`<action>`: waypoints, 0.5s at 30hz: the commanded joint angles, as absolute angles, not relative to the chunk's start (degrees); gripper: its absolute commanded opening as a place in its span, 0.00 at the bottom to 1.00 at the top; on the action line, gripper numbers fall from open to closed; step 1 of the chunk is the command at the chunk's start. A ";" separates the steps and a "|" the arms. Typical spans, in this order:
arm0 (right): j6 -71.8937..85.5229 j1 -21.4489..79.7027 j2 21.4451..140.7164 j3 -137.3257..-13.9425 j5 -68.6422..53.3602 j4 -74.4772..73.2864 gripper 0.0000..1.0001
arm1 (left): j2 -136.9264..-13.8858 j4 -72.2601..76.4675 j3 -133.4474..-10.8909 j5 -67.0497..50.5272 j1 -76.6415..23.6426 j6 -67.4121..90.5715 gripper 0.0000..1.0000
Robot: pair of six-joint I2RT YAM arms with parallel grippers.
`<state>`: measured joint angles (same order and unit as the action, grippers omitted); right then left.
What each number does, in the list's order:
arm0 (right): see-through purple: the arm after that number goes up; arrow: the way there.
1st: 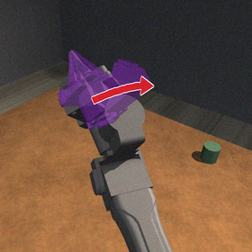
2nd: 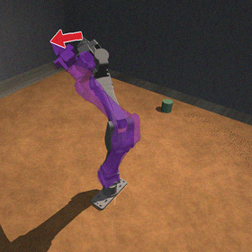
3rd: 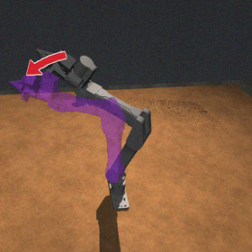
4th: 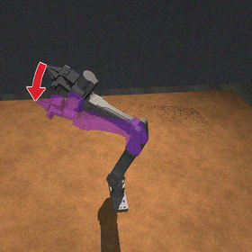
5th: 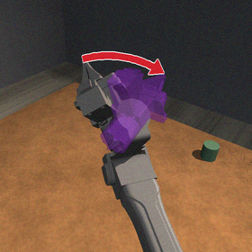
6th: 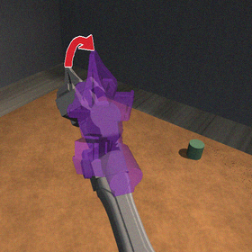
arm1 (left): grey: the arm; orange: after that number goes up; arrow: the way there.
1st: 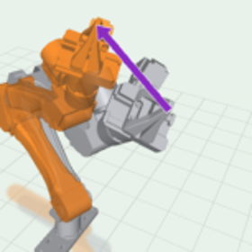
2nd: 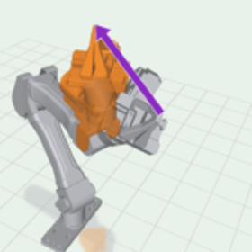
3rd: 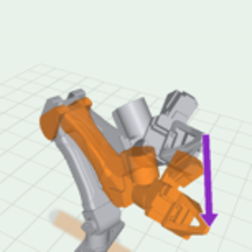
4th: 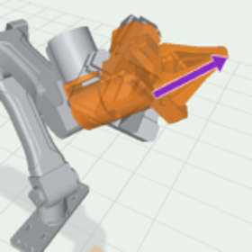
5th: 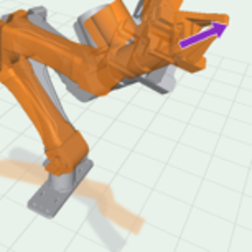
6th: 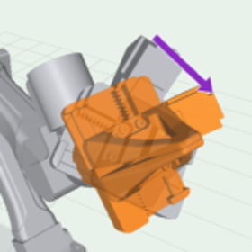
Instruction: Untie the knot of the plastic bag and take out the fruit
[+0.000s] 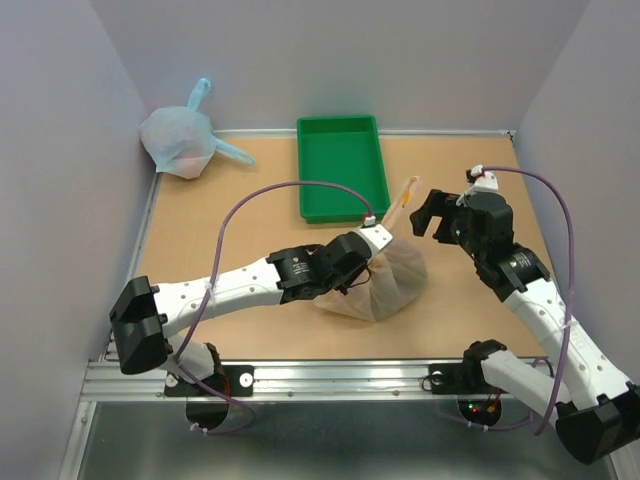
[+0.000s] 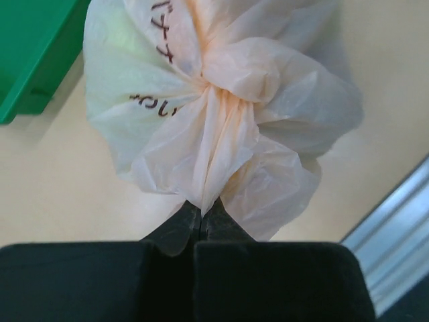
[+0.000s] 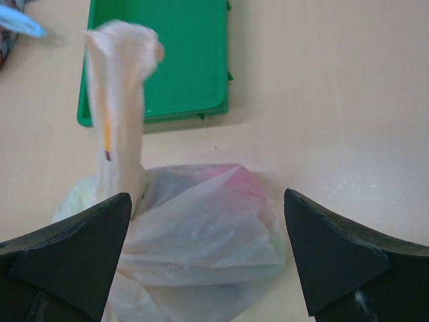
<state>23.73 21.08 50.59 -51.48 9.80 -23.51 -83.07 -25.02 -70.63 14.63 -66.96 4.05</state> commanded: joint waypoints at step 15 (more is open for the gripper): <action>17.32 27.32 58.52 -49.30 -12.14 -17.76 0.99 | -66.02 -11.59 -57.04 14.61 -59.87 27.93 0.82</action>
<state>19.68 24.60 57.19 -49.65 -10.70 -22.06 -70.19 -13.39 -56.16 19.42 -62.33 19.77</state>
